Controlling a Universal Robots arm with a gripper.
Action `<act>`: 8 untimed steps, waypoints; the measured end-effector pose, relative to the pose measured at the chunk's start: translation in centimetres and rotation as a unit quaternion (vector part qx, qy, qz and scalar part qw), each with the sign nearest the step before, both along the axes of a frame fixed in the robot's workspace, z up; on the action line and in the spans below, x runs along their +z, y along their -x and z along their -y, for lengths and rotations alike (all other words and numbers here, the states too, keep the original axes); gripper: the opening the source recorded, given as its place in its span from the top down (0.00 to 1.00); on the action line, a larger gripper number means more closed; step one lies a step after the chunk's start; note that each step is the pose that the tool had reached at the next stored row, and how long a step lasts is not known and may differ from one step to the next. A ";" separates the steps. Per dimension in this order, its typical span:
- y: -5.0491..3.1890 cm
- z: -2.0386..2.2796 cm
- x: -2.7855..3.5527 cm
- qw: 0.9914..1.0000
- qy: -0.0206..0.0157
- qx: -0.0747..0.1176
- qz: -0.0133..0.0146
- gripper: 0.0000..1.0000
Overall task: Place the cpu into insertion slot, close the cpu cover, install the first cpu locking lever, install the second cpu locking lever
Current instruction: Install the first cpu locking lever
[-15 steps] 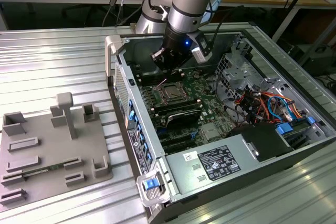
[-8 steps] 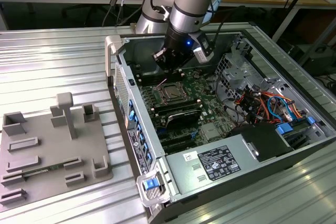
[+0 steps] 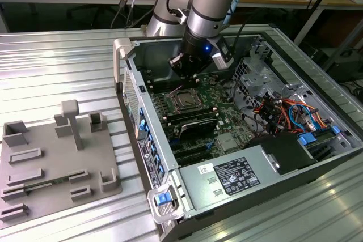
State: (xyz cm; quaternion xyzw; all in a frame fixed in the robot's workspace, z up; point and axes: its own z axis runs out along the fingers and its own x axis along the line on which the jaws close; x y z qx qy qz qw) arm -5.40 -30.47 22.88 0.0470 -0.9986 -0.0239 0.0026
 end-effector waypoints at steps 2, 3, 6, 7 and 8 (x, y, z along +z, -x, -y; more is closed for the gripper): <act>-0.18 -0.01 -0.20 1.000 0.000 0.000 0.000 0.89; -0.24 -0.01 -0.27 1.000 0.000 0.000 0.000 0.89; -0.43 -0.01 -0.59 1.000 0.000 0.000 0.000 0.89; -0.49 -0.01 -0.70 1.000 0.000 0.000 0.000 0.89; -0.58 -0.01 -0.88 1.000 0.000 0.000 0.000 0.89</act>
